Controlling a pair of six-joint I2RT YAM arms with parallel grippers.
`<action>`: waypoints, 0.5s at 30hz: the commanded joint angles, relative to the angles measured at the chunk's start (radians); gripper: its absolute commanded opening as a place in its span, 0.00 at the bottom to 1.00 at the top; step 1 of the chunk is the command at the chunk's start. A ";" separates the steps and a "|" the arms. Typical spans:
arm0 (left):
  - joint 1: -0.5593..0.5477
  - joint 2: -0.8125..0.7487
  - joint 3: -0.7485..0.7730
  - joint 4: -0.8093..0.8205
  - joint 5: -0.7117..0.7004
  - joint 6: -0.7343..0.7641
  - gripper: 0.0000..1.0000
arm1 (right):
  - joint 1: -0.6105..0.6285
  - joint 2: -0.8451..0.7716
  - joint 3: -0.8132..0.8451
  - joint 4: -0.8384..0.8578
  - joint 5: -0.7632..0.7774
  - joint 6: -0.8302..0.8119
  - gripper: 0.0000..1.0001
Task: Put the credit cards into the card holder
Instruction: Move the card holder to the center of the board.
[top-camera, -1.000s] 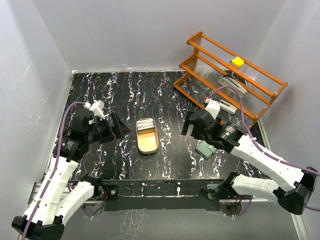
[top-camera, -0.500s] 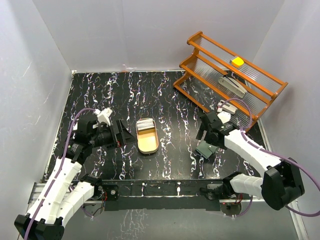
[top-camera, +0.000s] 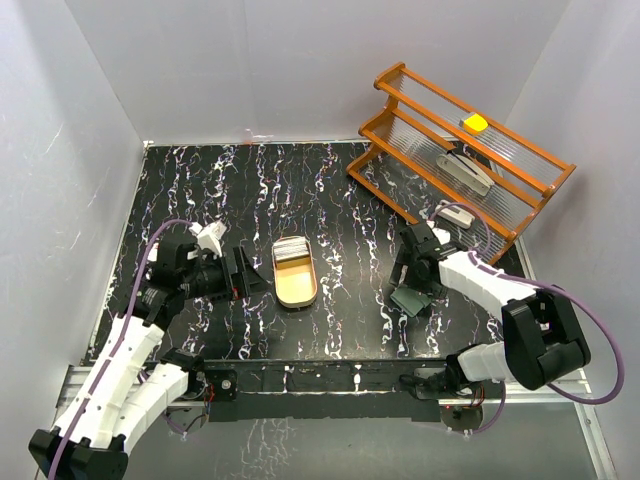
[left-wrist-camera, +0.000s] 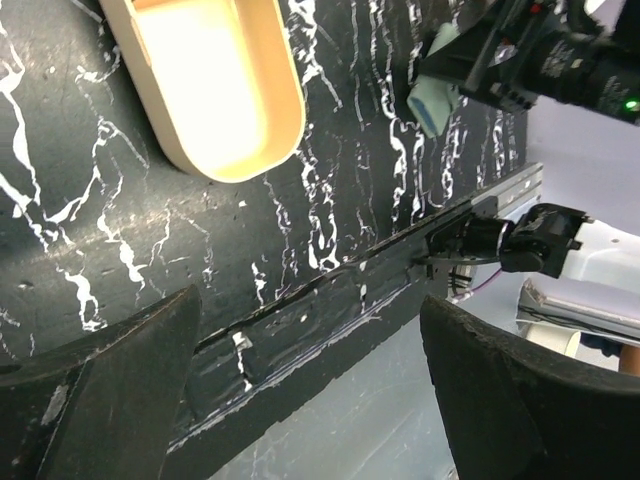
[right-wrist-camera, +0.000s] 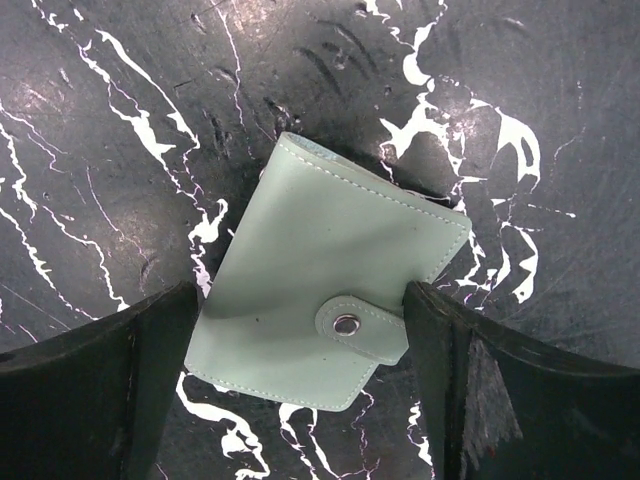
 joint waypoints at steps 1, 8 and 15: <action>-0.008 0.014 0.001 -0.062 -0.012 0.044 0.88 | -0.001 0.026 -0.019 0.088 -0.128 -0.055 0.80; -0.055 0.059 0.023 -0.060 -0.068 0.013 0.84 | 0.064 0.036 -0.044 0.099 -0.224 -0.102 0.70; -0.059 0.101 0.067 -0.103 -0.125 0.039 0.84 | 0.230 0.030 0.001 0.032 -0.194 -0.058 0.65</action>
